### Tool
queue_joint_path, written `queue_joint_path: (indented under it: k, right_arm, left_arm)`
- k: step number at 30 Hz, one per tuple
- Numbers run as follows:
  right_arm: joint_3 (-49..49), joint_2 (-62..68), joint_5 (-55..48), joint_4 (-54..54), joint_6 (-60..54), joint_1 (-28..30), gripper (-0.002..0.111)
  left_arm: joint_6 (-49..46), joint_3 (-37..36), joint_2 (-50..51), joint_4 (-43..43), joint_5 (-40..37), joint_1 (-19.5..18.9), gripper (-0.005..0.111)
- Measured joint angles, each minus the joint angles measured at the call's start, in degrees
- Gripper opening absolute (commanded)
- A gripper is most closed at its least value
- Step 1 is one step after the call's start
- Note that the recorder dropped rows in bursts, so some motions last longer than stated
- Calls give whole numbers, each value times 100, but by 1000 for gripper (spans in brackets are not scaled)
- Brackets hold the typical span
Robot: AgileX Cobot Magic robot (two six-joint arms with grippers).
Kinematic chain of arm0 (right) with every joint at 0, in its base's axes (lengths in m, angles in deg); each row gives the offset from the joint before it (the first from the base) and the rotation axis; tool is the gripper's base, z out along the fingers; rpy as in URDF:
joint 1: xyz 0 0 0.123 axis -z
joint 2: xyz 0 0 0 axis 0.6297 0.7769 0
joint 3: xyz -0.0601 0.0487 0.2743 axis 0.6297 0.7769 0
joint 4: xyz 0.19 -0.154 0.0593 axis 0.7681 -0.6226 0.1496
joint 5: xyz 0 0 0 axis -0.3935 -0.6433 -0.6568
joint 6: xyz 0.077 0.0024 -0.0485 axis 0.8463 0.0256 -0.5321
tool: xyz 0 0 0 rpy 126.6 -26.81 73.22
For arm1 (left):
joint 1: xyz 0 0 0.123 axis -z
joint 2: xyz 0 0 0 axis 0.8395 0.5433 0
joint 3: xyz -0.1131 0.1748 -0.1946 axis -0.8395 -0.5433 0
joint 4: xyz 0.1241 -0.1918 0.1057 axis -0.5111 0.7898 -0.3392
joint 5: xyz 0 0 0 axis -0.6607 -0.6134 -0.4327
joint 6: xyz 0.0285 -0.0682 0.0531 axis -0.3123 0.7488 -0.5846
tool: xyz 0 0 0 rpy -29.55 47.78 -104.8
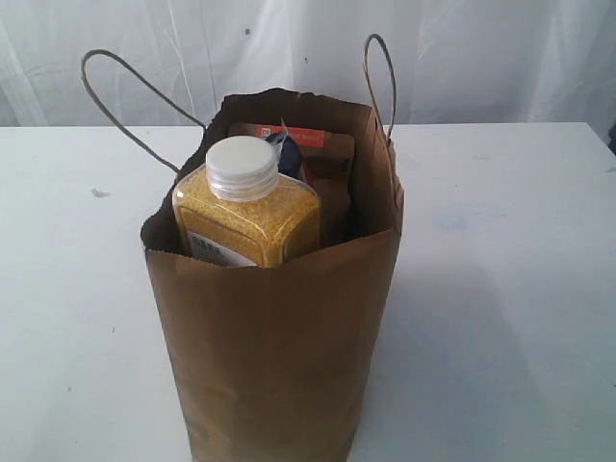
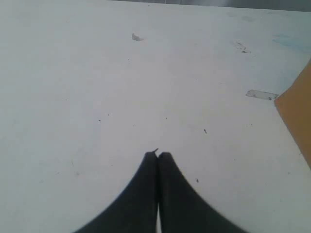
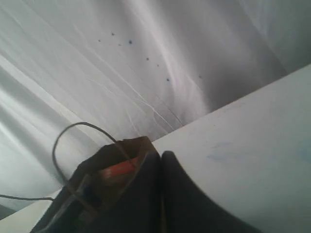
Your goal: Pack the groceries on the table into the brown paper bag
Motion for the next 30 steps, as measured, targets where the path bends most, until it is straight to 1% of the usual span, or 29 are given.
queue_joint_path:
  k: [3, 5, 10, 13, 16, 19, 22, 26, 30]
  right_arm:
    - [415, -264, 227, -45, 169, 0, 0]
    - [657, -420, 359, -468, 598, 0, 0]
    - [1117, -898, 672, -3279, 3024, 0, 0]
    - [1408, -1206, 723, -4411, 3628, 175, 0]
    - [1680, -1522, 519, -4829, 3807, 621, 0]
    - [1908, -1823, 10, -5098, 3843, 1054, 0]
    - [2151, -2108, -201, -5368, 3843, 1361, 0]
    - [2420, -2552, -242, -6026, 3832, 1620, 0]
    - [2451, -2883, -276, -6673, 3832, 1691, 0]
  left_arm:
    - [0, 0, 0, 0, 0, 0, 0]
    - [0, 0, 0, 0, 0, 0, 0]
    - [0, 0, 0, 0, 0, 0, 0]
    - [0, 0, 0, 0, 0, 0, 0]
    - [0, 0, 0, 0, 0, 0, 0]
    - [0, 0, 0, 0, 0, 0, 0]
    - [0, 0, 0, 0, 0, 0, 0]
    - [0, 0, 0, 0, 0, 0, 0]
    - [0, 0, 0, 0, 0, 0, 0]
